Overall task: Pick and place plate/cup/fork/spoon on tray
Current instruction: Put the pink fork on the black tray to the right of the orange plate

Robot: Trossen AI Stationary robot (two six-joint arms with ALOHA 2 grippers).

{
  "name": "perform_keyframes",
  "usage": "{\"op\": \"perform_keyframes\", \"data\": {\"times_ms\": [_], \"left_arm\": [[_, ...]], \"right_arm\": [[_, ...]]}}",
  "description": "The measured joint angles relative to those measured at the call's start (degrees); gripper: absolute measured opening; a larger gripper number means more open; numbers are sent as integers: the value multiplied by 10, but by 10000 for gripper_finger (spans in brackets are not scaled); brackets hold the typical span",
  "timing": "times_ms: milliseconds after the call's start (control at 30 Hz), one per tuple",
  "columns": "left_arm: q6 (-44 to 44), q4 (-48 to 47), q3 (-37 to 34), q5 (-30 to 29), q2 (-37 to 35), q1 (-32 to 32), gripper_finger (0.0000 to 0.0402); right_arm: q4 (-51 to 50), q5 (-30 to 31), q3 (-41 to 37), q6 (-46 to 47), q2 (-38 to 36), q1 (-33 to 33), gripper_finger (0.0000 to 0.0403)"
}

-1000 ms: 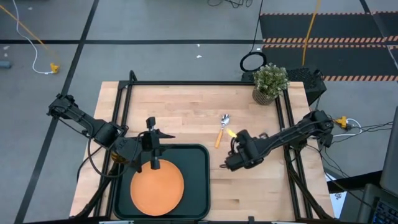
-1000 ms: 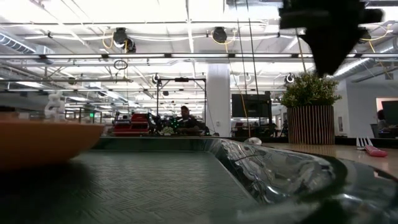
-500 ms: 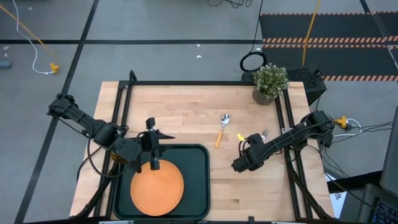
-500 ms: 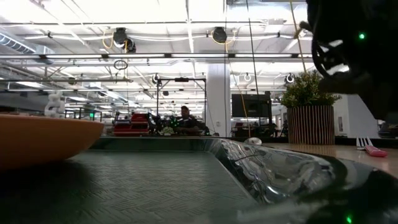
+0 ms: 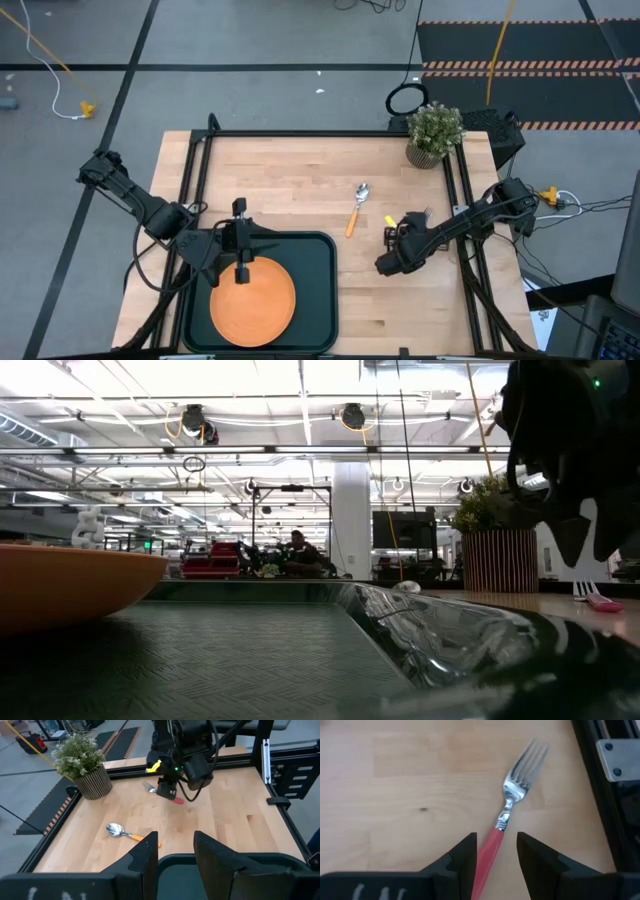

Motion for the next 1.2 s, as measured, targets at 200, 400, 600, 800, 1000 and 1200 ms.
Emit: {"op": "perform_keyframes", "data": {"times_ms": [200,400,600,800,1000,1200], "left_arm": [[0,1,0,0,0,0,129],[6,1,0,0,0,0,129],[7,1,0,0,0,0,129],[7,1,0,0,0,0,129],[7,1,0,0,0,0,129],[6,1,0,0,0,0,129]], "right_arm": [[52,-18,-43,57,0,2,133],[106,-17,-93,83,0,2,133],[118,-13,-115,84,-1,2,132],[120,0,-117,32,-1,2,130],[126,2,-117,29,-1,2,87],[140,15,-118,41,0,2,32]]}}
